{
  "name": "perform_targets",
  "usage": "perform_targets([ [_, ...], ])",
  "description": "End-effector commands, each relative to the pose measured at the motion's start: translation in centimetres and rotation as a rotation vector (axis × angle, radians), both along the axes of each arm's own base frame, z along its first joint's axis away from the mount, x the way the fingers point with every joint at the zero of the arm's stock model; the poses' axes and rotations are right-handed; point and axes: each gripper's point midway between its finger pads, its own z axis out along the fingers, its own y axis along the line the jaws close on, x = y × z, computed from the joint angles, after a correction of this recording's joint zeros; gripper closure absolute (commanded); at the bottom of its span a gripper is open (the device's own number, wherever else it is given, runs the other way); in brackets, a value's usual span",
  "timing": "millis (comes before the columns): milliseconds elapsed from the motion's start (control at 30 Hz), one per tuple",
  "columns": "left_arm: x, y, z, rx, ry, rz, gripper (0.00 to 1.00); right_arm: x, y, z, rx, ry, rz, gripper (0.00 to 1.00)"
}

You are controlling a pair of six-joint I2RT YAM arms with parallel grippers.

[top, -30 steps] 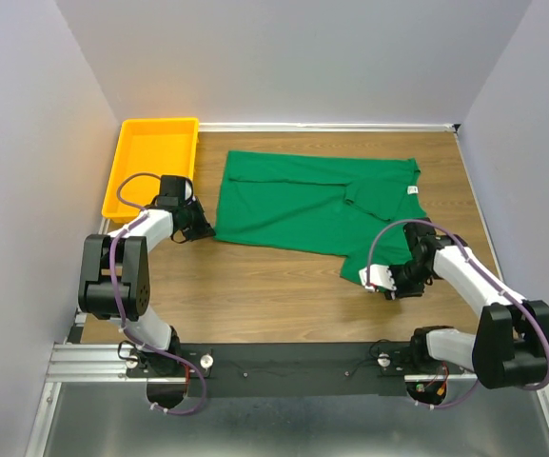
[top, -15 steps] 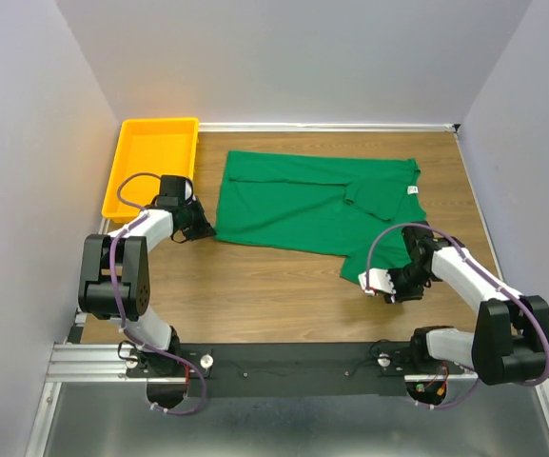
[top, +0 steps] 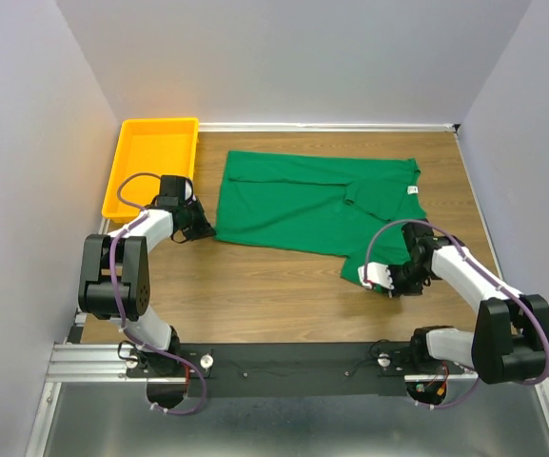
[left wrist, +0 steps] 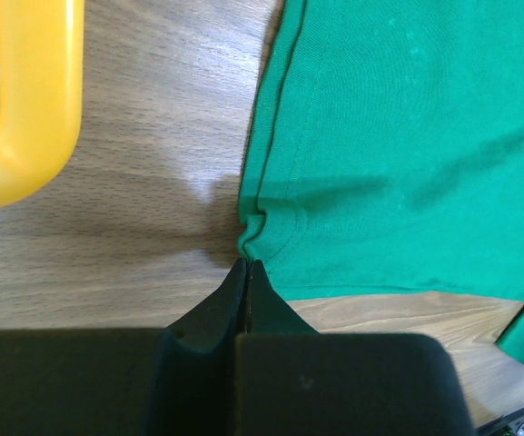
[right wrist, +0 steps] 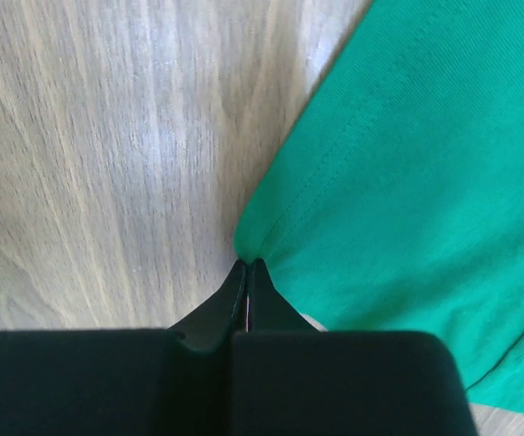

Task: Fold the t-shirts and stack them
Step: Fold the tshirt

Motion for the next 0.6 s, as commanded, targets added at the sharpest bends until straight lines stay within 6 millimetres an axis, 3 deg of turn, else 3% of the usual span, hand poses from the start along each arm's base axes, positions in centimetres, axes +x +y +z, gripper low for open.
perform_targets([
  [0, 0.4, -0.4, 0.8, -0.009, -0.031, -0.034, 1.0, 0.9, 0.4, 1.4, 0.019, -0.009, -0.093, 0.99],
  [100, 0.3, -0.3, 1.2, -0.008, -0.038, -0.037, 1.0, 1.9, 0.7, 4.1, 0.045, -0.029, -0.143, 0.99],
  [333, 0.2, -0.5, 2.0, -0.014, -0.054, -0.044, 1.0, 3.4, 1.4, 7.4, 0.12, -0.118, -0.263, 0.99],
  [567, 0.5, -0.7, 3.1, -0.026, -0.073, -0.045, 1.0, 7.5, 0.9, 10.7, 0.144, -0.265, -0.372, 0.99],
])
